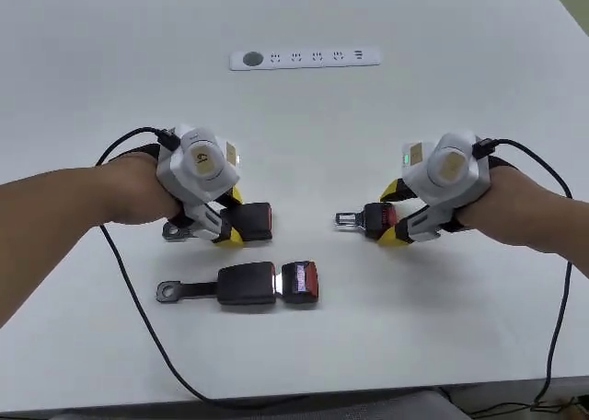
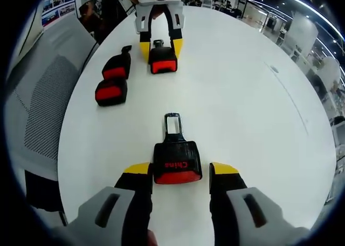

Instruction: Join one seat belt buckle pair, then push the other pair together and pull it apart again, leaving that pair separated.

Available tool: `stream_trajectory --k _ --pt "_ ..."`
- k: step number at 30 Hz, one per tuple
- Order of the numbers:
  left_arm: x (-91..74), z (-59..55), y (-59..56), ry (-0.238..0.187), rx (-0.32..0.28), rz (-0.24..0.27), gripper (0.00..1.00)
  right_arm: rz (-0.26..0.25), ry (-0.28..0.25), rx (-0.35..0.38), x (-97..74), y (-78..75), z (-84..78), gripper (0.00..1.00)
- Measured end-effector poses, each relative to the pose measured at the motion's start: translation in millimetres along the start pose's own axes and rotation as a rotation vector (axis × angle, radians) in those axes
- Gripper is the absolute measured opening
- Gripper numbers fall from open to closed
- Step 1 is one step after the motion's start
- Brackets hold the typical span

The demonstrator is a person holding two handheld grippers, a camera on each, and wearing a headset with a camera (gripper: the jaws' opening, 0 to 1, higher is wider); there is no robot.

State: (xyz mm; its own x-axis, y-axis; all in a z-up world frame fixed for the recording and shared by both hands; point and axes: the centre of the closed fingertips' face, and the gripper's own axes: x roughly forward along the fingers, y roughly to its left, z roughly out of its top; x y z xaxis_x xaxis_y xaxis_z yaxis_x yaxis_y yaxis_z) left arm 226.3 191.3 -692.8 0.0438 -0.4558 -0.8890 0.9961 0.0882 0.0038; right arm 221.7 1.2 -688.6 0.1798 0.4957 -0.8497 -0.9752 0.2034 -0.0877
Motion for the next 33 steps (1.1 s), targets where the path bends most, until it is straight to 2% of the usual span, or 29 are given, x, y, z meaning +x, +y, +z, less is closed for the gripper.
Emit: stream_trajectory --k 3,5,10,11,13,16,17,18,20,21,23,24,25,29,33 --pt "-2.5 0.6 -1.0 -0.013 -0.029 0.011 0.45 -0.016 -0.021 0.025 -3.4 0.0 0.3 0.43" --pt "-7.4 5.0 -2.8 -0.034 -0.046 0.014 0.44 -0.031 -0.043 0.046 -13.0 3.0 7.5 0.45" --pt "-24.7 16.2 -6.4 -0.086 -0.077 0.078 0.48 -0.071 -0.128 0.13 -22.6 10.9 22.2 0.5" --pt "-29.5 19.3 -10.0 -0.093 -0.086 0.093 0.5 -0.076 -0.139 0.132 -22.5 11.7 24.0 0.51" --pt "-30.8 18.6 -13.9 -0.113 -0.096 0.107 0.56 -0.088 -0.153 0.13 -25.8 20.5 30.7 0.55" --pt "-35.7 24.5 -24.1 -0.146 -0.113 0.129 0.61 -0.097 -0.183 0.144 -29.3 33.4 42.7 0.6" --pt "-37.2 28.7 -32.6 -0.159 -0.126 0.138 0.62 -0.101 -0.188 0.144 -31.8 41.2 47.9 0.61" --pt "-37.0 27.8 -38.2 -0.162 -0.129 0.143 0.64 -0.104 -0.193 0.14 -33.9 48.6 52.7 0.62" --pt "-37.0 30.0 -47.6 -0.175 -0.134 0.151 0.67 -0.109 -0.203 0.135 -31.2 54.6 55.8 0.65" --pt "-36.9 33.3 -55.7 -0.183 -0.139 0.154 0.68 -0.11 -0.213 0.133 -32.0 60.8 60.2 0.66" --pt "-37.0 35.0 -64.7 -0.19 -0.15 0.163 0.71 -0.112 -0.228 0.139 -33.6 68.8 66.5 0.7" --pt "-37.2 35.3 -65.2 -0.193 -0.152 0.165 0.74 -0.11 -0.236 0.145 -34.1 71.1 68.6 0.71" --pt "-38.9 36.8 -72.1 -0.21 -0.161 0.171 0.76 -0.115 -0.244 0.153 -33.2 72.0 69.1 0.72" --pt "-46.9 36.3 -81.9 -0.237 -0.181 0.192 0.82 -0.135 -0.258 0.155 -37.3 78.4 73.5 0.81" --pt "-56.6 25.6 -89.8 -0.247 -0.191 0.227 0.88 -0.151 -0.268 0.183 -41.2 81.8 68.9 0.87"
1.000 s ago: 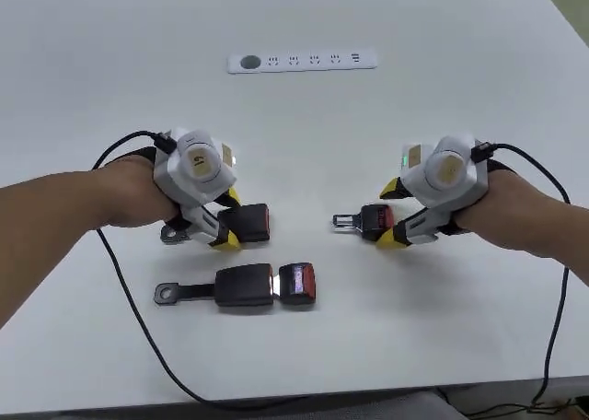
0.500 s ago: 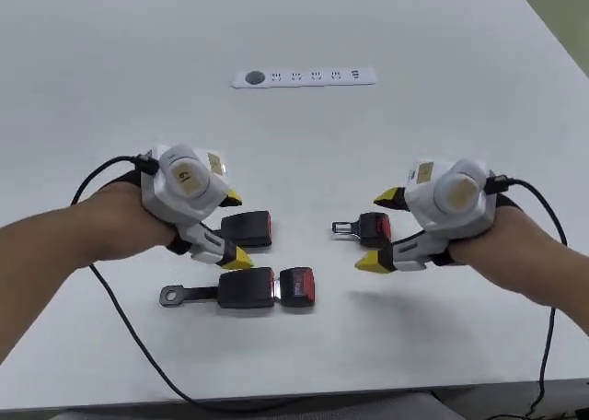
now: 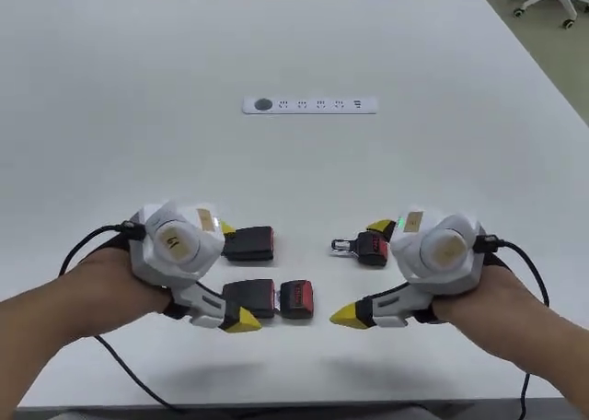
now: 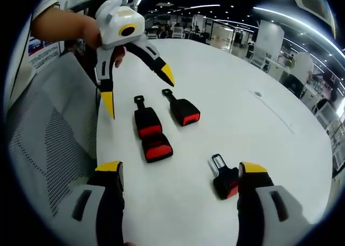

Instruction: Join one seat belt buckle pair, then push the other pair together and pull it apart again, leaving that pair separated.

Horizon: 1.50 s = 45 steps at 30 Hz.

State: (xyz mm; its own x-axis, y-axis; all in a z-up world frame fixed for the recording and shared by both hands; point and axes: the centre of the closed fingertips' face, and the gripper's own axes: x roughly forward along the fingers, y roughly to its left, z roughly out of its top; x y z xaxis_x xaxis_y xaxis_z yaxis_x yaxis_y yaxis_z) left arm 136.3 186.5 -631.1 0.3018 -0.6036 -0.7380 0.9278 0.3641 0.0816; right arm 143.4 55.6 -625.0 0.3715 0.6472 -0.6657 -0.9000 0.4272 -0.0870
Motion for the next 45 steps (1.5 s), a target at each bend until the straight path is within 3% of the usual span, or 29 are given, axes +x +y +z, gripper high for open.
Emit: stream_trajectory --k 4,8,14,22,35,40,45 --pt "-12.3 -13.4 -3.3 -0.001 -0.045 0.024 0.92 -0.016 -0.014 0.021 -9.2 3.4 -3.7 0.91" --pt "-27.7 -28.7 1.2 -0.021 -0.123 0.06 1.0 -0.042 -0.019 0.06 -18.0 3.8 -12.9 0.99" --pt "-44.2 -43.6 8.7 -0.053 -0.219 0.119 1.0 -0.081 -0.016 0.112 -32.4 -5.5 -29.8 1.0" --pt "-49.6 -47.2 9.5 -0.081 -0.272 0.155 1.0 -0.118 -0.022 0.172 -41.0 -16.6 -35.9 1.0" --pt "-56.7 -57.9 10.2 -0.082 -0.295 0.168 1.0 -0.134 -0.055 0.234 -53.8 -13.8 -27.6 1.0" --pt "-61.8 -58.4 10.2 -0.083 -0.291 0.179 1.0 -0.142 -0.071 0.18 -53.8 -12.8 -24.9 0.98" --pt "-64.4 -61.3 12.2 -0.088 -0.296 0.186 1.0 -0.14 -0.068 0.187 -54.0 -10.9 -22.8 0.99"
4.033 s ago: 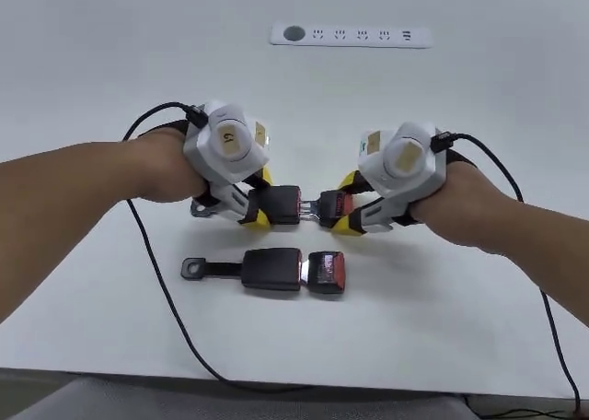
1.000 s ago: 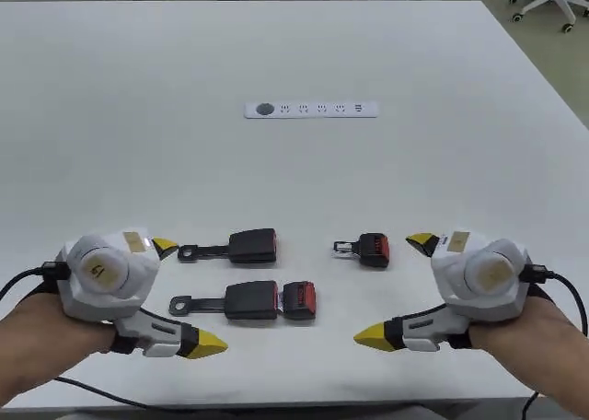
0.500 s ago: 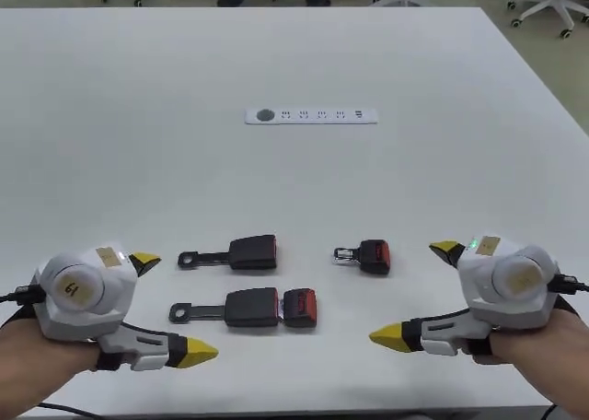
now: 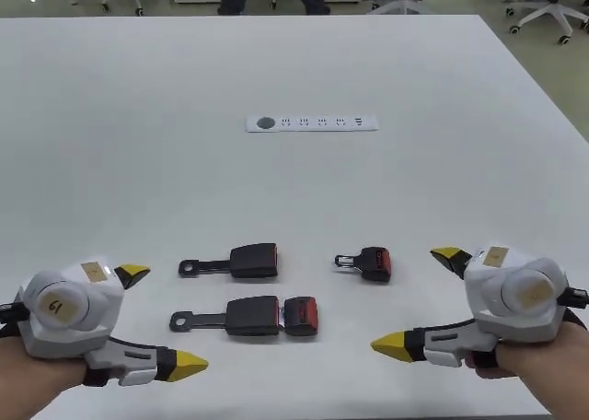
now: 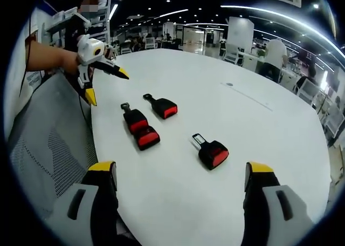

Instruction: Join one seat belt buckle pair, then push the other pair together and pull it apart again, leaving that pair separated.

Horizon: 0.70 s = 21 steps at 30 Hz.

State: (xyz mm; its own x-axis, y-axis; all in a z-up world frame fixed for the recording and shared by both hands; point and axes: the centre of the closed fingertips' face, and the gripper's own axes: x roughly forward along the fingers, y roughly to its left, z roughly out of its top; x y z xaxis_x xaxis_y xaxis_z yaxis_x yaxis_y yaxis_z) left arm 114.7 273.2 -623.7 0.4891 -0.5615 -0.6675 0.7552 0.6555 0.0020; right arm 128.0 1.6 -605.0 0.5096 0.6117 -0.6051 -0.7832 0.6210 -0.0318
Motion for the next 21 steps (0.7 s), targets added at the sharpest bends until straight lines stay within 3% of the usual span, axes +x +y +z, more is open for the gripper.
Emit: stream_trajectory --k 13,21 --pt "-0.9 1.9 -5.9 -0.005 0.008 -0.002 1.0 -0.012 0.006 0.018 0.7 -5.1 -7.4 0.98" --pt "-1.8 -1.7 -1.2 -0.009 -0.002 0.003 1.0 -0.014 0.009 0.023 -1.2 -4.9 -7.4 0.98"
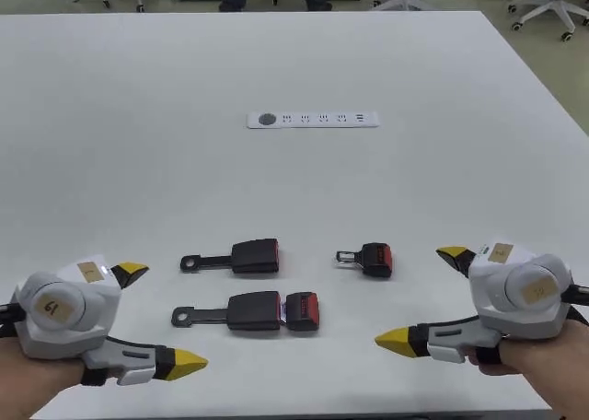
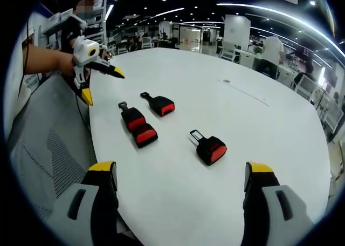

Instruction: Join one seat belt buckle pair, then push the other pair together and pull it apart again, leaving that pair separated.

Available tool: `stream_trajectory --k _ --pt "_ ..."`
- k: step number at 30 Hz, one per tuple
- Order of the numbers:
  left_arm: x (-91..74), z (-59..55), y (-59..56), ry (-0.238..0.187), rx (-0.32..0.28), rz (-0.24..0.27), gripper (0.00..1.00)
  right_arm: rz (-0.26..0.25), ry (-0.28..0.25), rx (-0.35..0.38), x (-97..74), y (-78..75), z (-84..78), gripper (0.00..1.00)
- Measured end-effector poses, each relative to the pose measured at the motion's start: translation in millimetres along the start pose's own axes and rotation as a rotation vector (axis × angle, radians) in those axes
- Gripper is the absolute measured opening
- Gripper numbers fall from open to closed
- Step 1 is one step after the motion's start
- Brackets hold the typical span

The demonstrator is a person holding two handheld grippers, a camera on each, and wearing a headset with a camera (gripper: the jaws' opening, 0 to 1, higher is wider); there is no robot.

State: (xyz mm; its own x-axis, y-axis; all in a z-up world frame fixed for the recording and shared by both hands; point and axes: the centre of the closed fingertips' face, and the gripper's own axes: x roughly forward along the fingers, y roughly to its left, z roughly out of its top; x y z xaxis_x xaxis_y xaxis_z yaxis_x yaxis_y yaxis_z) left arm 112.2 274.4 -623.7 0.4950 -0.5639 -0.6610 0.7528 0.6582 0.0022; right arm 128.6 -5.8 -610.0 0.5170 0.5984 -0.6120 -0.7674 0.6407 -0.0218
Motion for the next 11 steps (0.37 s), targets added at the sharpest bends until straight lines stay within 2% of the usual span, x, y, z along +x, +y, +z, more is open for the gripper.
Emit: stream_trajectory --k 11 --pt "0.7 -3.9 -2.2 -0.001 0.005 -0.008 1.0 -0.003 0.0 0.001 2.1 -2.0 0.4 0.98"
